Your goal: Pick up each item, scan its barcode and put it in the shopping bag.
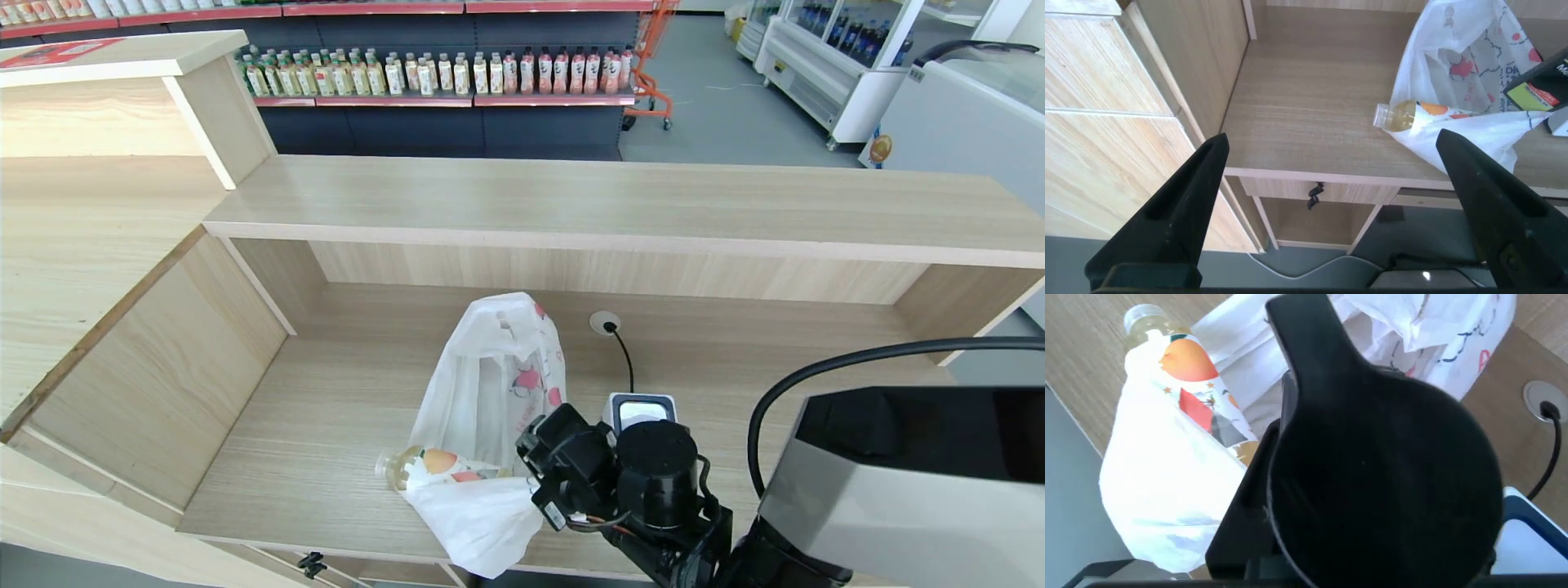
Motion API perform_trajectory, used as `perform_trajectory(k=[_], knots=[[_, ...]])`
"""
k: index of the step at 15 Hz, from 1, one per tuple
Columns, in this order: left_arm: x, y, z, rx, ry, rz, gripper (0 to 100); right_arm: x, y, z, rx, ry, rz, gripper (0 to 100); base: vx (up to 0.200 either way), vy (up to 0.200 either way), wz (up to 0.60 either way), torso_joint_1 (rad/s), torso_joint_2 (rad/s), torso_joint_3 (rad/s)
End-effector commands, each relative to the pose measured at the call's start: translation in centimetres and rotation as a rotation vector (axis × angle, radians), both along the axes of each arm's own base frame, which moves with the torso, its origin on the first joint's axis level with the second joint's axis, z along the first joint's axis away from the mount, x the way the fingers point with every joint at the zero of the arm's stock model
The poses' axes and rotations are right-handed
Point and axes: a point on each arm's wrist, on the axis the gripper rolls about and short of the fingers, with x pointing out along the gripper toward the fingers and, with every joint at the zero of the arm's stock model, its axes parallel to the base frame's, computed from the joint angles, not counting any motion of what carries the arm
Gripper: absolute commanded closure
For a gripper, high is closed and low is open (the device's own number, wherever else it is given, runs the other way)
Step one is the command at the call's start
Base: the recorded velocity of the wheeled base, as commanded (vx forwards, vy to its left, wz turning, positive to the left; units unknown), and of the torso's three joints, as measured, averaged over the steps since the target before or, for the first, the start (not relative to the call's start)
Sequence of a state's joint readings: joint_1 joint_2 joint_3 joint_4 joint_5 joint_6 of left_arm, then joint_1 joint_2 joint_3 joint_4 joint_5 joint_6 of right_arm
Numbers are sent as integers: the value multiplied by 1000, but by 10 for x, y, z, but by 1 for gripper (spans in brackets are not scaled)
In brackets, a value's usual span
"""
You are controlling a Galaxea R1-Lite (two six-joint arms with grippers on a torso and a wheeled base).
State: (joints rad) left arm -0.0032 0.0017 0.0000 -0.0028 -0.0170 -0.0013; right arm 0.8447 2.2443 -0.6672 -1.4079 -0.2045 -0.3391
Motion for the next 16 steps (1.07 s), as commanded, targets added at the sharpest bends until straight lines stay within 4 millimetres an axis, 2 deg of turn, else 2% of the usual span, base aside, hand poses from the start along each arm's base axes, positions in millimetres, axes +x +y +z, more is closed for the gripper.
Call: perform_trajectory(k=[1, 3, 14, 15, 16], knots=[[0, 0, 0, 0, 0, 0, 0, 5, -8, -2, -7, 5, -30, 100, 0, 0, 0, 0, 0, 0], [0, 0, 0, 0, 0, 0, 0, 5, -12, -4, -6, 8, -35, 100, 0, 0, 0, 0, 0, 0], [0, 0, 0, 0, 0, 0, 0, 9, -6, -19, 48, -33, -26, 100, 0, 0, 0, 0, 0, 0], [0, 0, 0, 0, 0, 0, 0, 9, -6, -19, 50, -33, -26, 0, 0, 0, 0, 0, 0, 0], [0, 0, 0, 0, 0, 0, 0, 9, -6, -19, 50, -33, -26, 0, 0, 0, 0, 0, 0, 0]])
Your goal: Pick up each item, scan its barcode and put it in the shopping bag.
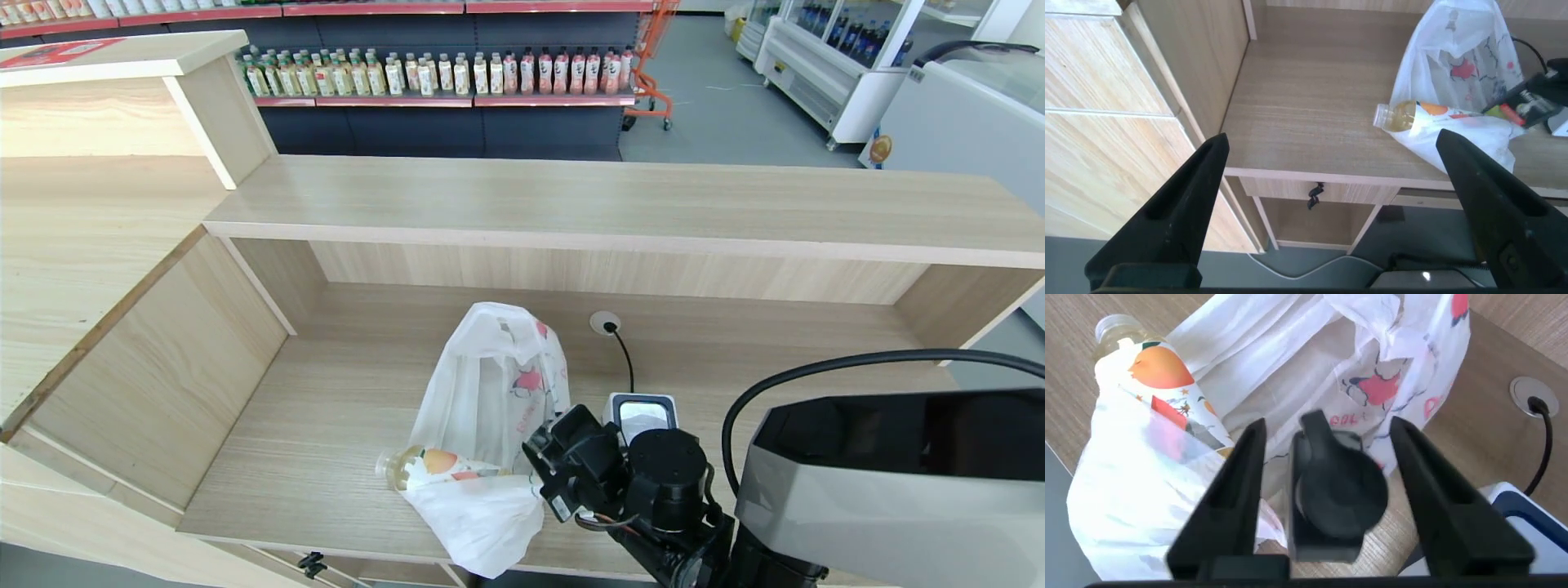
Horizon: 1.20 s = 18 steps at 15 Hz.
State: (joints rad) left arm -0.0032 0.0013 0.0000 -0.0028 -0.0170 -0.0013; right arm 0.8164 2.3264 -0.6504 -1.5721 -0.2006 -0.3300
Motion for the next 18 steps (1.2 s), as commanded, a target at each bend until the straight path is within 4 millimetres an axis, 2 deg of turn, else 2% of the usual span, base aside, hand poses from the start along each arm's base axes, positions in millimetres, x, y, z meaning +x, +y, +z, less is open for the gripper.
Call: perform_trajectory(k=[1, 9, 12, 14, 15, 17, 18], knots=[[0, 0, 0, 0, 0, 0, 0, 0, 0, -2, -5, 5, -1, 0, 0, 0, 0, 0, 0, 0], [0, 0, 0, 0, 0, 0, 0, 0, -5, 27, 63, -32, -7, 0, 0, 0, 0, 0, 0, 0], [0, 0, 0, 0, 0, 0, 0, 0, -6, 30, 67, -36, 18, 0, 0, 0, 0, 0, 0, 0], [0, 0, 0, 0, 0, 0, 0, -5, -5, 47, 93, -64, 31, 0, 0, 0, 0, 0, 0, 0], [0, 0, 0, 0, 0, 0, 0, -10, -8, 61, 100, -66, 34, 0, 0, 0, 0, 0, 0, 0], [0, 0, 0, 0, 0, 0, 0, -25, -28, 101, 119, -35, 23, 0, 0, 0, 0, 0, 0, 0], [0, 0, 0, 0, 0, 0, 0, -30, -34, 109, 122, -22, 20, 0, 0, 0, 0, 0, 0, 0]])
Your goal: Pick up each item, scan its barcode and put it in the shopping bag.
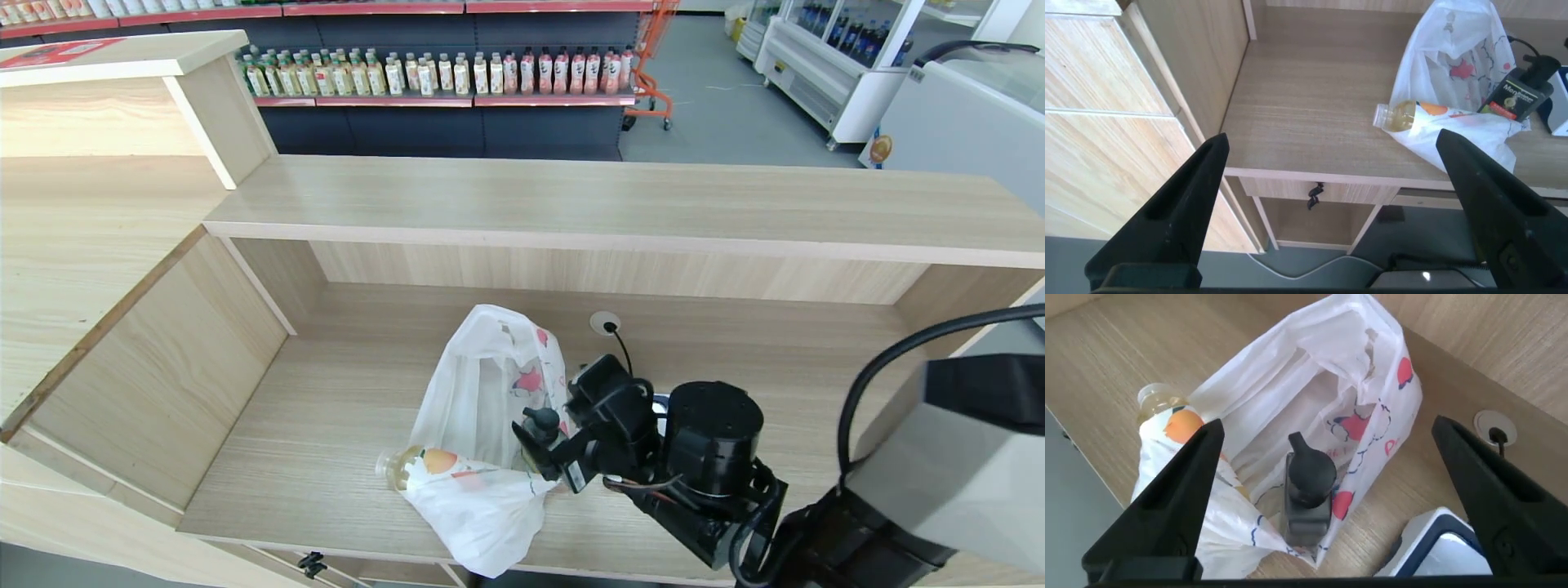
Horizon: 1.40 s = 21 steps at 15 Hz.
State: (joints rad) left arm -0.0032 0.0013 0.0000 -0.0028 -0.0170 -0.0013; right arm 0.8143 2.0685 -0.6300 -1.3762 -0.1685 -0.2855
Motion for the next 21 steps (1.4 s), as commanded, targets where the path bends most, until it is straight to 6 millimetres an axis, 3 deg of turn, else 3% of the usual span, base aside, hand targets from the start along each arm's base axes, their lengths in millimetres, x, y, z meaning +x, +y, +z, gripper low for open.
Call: perform_trajectory(k=[1, 4, 8, 12, 17, 21], knots=[[0, 0, 0, 0, 0, 0, 0, -35, -42, 64, 64, 39, -18, 0, 0, 0, 0, 0, 0, 0], [0, 0, 0, 0, 0, 0, 0, -56, -94, 83, 75, 69, -114, 0, 0, 0, 0, 0, 0, 0], [0, 0, 0, 0, 0, 0, 0, -84, -152, 69, 83, 92, -257, 0, 0, 0, 0, 0, 0, 0], [0, 0, 0, 0, 0, 0, 0, -132, -185, 37, 86, 167, -278, 0, 0, 0, 0, 0, 0, 0], [0, 0, 0, 0, 0, 0, 0, -143, -209, 42, 117, 161, -403, 0, 0, 0, 0, 0, 0, 0], [0, 0, 0, 0, 0, 0, 0, -165, -226, 39, 118, 200, -433, 0, 0, 0, 0, 0, 0, 0]])
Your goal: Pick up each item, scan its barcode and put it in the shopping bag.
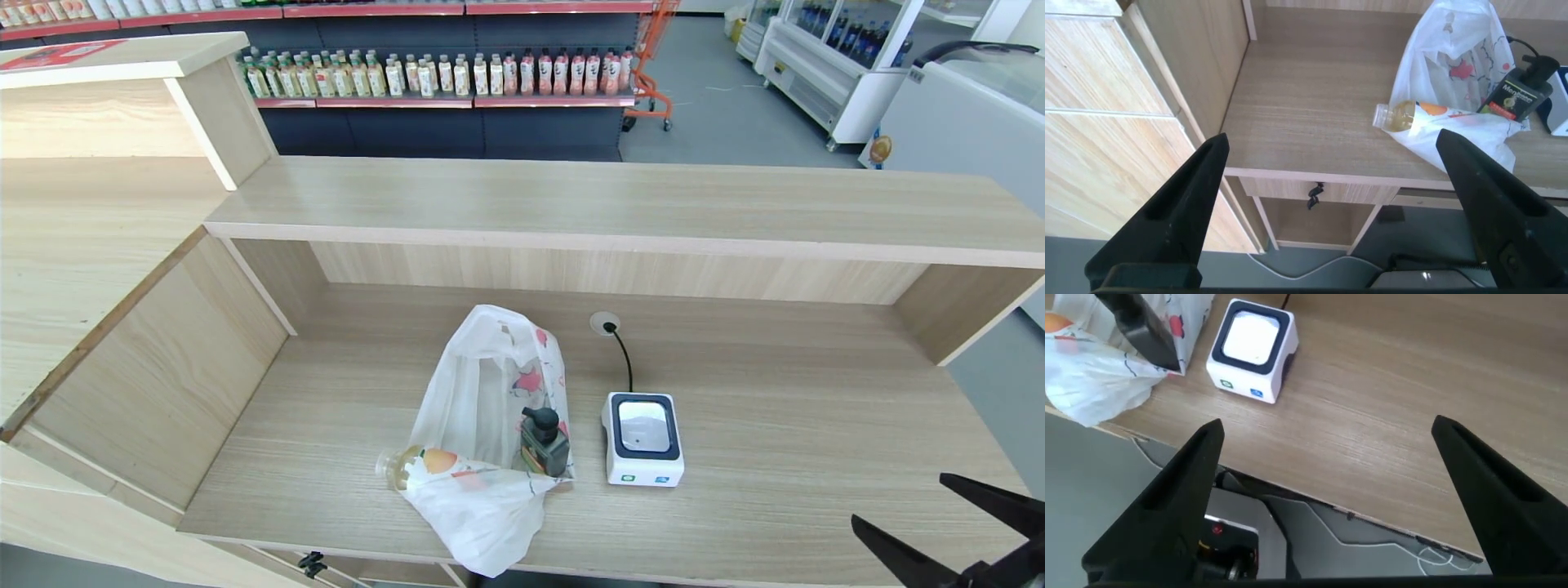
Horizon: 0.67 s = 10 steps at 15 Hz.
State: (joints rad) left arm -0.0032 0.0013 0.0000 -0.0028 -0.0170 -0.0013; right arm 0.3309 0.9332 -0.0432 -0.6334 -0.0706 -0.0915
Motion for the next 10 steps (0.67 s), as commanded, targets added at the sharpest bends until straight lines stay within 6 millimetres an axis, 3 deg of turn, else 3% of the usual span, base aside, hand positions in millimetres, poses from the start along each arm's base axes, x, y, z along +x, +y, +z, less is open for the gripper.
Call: perform_trajectory(k=[1, 7, 9, 10], knots=[[0, 0, 0, 0, 0, 0, 0, -19, -10, 4, 21, -58, -39, 0, 0, 0, 0, 0, 0, 0], [0, 0, 0, 0, 0, 0, 0, -76, -27, -25, 45, -141, -84, 0, 0, 0, 0, 0, 0, 0], [0, 0, 0, 0, 0, 0, 0, -85, -29, -32, 50, -154, -83, 0, 0, 0, 0, 0, 0, 0], [0, 0, 0, 0, 0, 0, 0, -97, -31, -44, 57, -165, -93, 0, 0, 0, 0, 0, 0, 0]])
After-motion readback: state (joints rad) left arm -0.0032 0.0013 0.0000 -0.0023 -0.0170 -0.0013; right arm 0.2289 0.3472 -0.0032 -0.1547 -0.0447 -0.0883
